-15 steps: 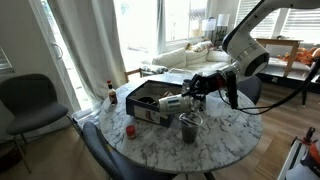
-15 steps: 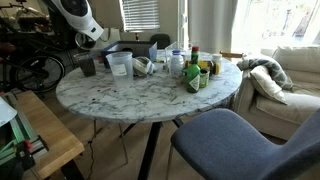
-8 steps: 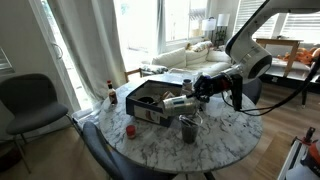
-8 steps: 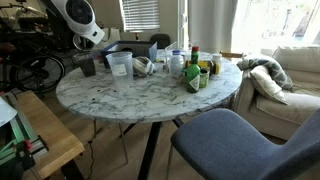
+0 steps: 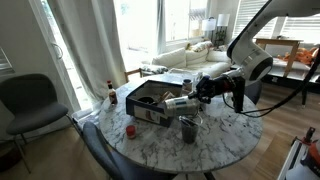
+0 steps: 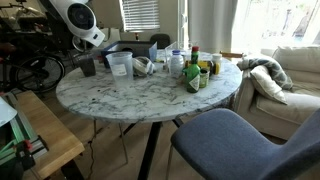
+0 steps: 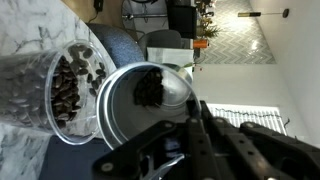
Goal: Empty the silver cup into the smaller plastic cup
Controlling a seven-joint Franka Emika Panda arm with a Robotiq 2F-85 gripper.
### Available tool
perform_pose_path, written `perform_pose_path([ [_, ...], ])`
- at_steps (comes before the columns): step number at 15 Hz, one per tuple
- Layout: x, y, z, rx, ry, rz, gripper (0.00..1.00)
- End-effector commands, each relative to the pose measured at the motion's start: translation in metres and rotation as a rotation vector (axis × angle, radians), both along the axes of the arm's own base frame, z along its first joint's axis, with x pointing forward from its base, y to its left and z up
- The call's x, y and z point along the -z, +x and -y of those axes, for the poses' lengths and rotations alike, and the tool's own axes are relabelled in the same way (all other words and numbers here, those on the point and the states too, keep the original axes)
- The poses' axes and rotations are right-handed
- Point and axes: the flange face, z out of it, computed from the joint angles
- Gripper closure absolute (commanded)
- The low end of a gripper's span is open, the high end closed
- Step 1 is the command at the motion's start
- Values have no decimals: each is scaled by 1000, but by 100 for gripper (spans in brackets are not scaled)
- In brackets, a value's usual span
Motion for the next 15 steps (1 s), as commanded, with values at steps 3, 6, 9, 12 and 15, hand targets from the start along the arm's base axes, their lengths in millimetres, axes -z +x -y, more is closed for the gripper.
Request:
perform_pose_path([
  [3, 10, -3, 0, -1, 41, 33, 99],
  [6, 16, -1, 0, 33, 50, 14, 99],
  [9, 21, 0, 2, 81, 80, -3, 99],
  [12, 28, 2, 1, 115, 104, -7, 99],
  [15, 34, -1, -1, 109, 117, 19, 99],
])
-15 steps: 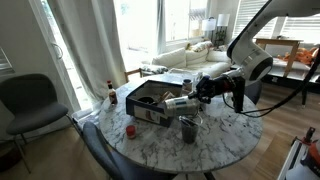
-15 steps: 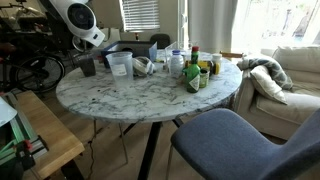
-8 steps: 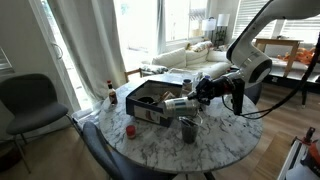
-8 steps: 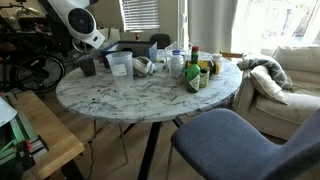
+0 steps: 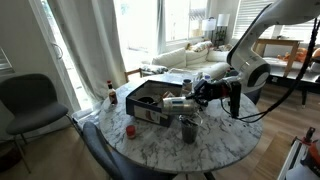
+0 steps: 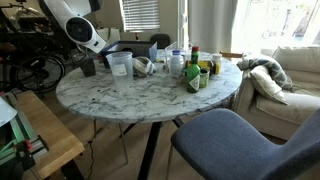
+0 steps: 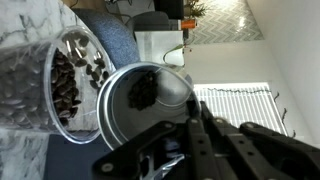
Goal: Empty the silver cup into the smaller plastic cup
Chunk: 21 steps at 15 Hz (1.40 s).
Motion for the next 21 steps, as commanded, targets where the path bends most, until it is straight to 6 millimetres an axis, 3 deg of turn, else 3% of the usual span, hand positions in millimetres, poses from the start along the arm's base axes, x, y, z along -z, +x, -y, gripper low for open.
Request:
perform_pose_path([
  [1, 12, -4, 0, 4, 36, 53, 99],
  [3, 15, -9, -2, -23, 56, 97, 99],
  [4, 7, -4, -4, -21, 34, 56, 96],
  [11, 13, -6, -5, -31, 50, 85, 99],
  [21, 13, -20, 4, -79, 152, 132, 99],
])
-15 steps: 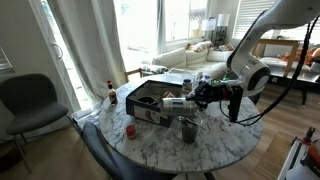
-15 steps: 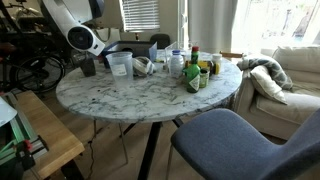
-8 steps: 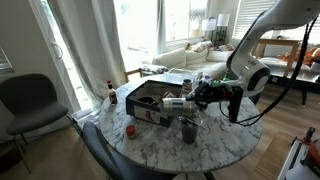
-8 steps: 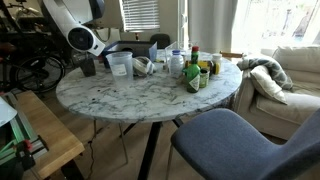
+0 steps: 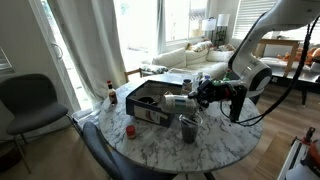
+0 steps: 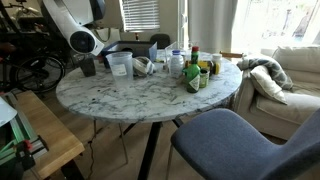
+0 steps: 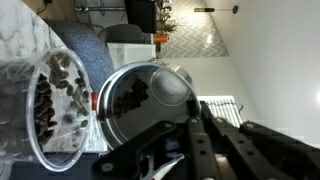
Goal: Empty the silver cup into the smaller plastic cup
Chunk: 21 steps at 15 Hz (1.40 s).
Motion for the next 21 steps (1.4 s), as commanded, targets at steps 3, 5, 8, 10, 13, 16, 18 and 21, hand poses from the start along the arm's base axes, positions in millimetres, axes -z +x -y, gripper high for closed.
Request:
perform_pose_path([
  [3, 7, -14, 9, -41, 58, 18, 99],
  [5, 8, -16, 8, -50, 72, 20, 99],
  [8, 8, -17, 2, -63, 87, 33, 99],
  [10, 9, -17, -2, -71, 90, 44, 99],
  [13, 10, -16, -4, -76, 88, 50, 99],
  [16, 2, -13, -1, -72, 66, 67, 99],
  [18, -10, -8, 0, -80, 42, 92, 99],
  [21, -31, -5, -5, -113, -21, 119, 99],
])
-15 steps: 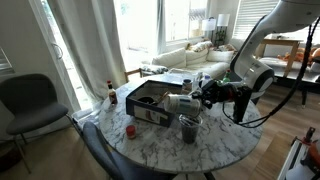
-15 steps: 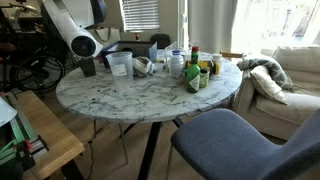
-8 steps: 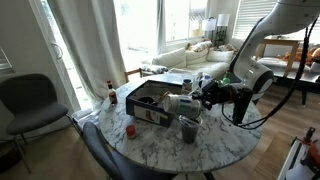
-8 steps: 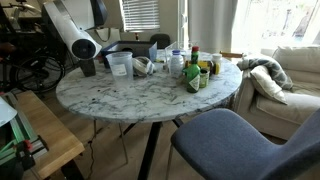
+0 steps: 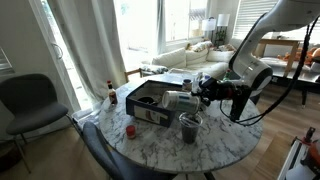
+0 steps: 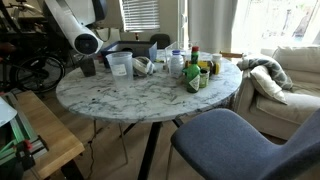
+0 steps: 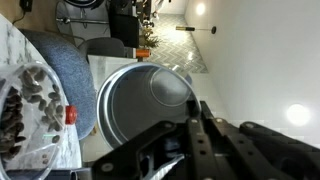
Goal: Empty the silver cup into the smaller plastic cup
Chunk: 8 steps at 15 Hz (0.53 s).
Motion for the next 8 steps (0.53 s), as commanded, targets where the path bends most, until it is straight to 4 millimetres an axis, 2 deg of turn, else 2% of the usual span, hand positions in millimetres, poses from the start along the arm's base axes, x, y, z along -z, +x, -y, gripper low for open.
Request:
perform_pose_path([
  [1, -29, 3, -7, -40, -111, 45, 99],
  [5, -66, 15, 0, -3, -293, 99, 99],
  [8, -106, 23, 15, 52, -409, 137, 99],
])
